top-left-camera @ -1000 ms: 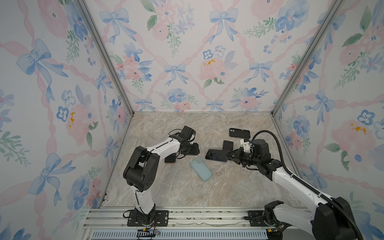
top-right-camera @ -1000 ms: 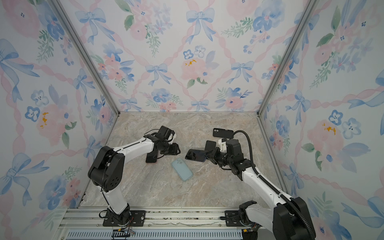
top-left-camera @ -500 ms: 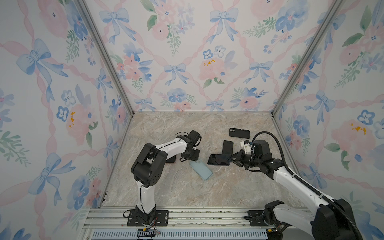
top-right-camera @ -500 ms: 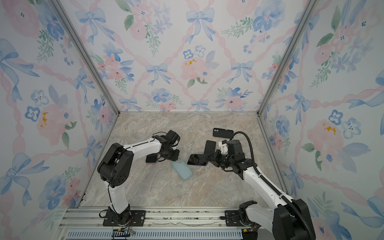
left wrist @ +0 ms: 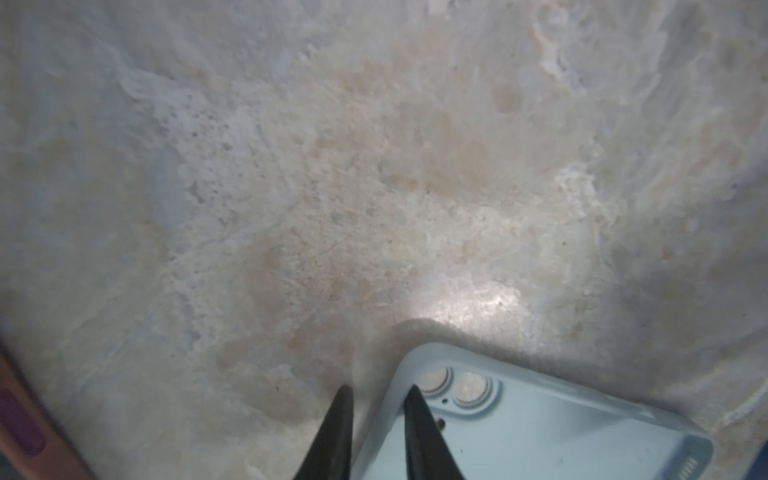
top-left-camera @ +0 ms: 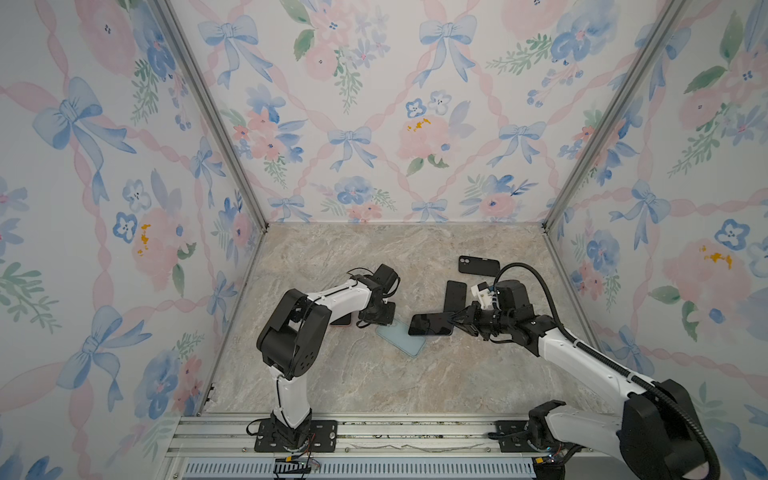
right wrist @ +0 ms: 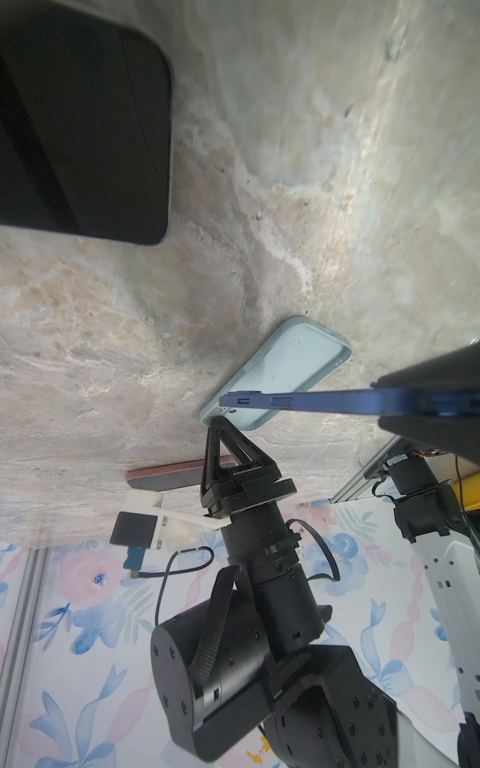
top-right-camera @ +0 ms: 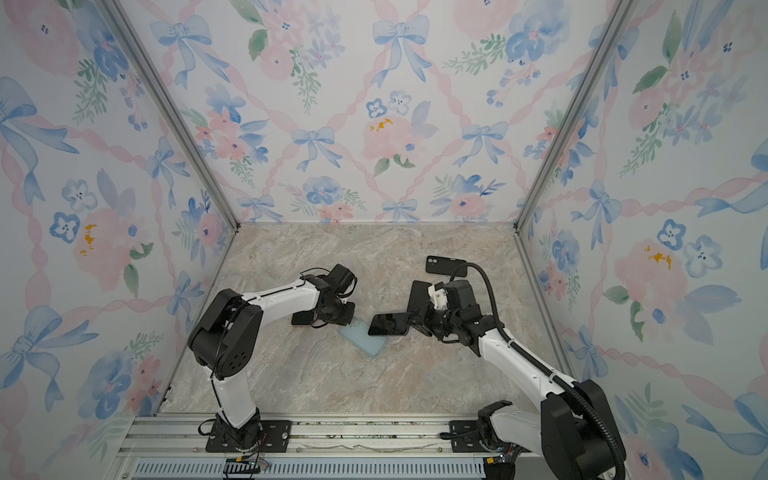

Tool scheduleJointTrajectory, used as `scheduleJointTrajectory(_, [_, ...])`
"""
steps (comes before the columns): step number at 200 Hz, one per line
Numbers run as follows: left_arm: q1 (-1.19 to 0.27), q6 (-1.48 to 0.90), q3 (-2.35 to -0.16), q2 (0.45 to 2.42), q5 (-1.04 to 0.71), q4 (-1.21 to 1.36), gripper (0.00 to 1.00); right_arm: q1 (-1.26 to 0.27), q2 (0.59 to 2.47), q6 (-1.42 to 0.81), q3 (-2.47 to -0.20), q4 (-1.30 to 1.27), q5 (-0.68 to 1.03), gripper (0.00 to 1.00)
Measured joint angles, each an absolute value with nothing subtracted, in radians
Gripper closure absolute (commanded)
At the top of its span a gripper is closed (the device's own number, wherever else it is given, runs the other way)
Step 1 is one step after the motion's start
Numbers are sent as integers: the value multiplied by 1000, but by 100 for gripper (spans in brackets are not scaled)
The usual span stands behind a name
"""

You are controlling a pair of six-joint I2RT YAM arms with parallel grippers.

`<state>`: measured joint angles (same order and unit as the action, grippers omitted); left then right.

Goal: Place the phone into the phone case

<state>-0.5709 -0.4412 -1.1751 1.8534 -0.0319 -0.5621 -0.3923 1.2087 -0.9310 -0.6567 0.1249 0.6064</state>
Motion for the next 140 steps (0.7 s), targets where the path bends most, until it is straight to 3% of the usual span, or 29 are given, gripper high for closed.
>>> scheduleJointTrajectory(50, [-566,-525,-1090,1778,-83,-540,78,-462,1277,-963,-673,47,621,98])
scheduleJointTrajectory(85, [-501,-570,-1036,1700,-197,-482,66,-495,1342,-1005,-673,-38,645,99])
scheduleJointTrajectory(140, [-408,-623,-947,1644,-372,-336,60,-513,1425,-1064,-673,-143,670,99])
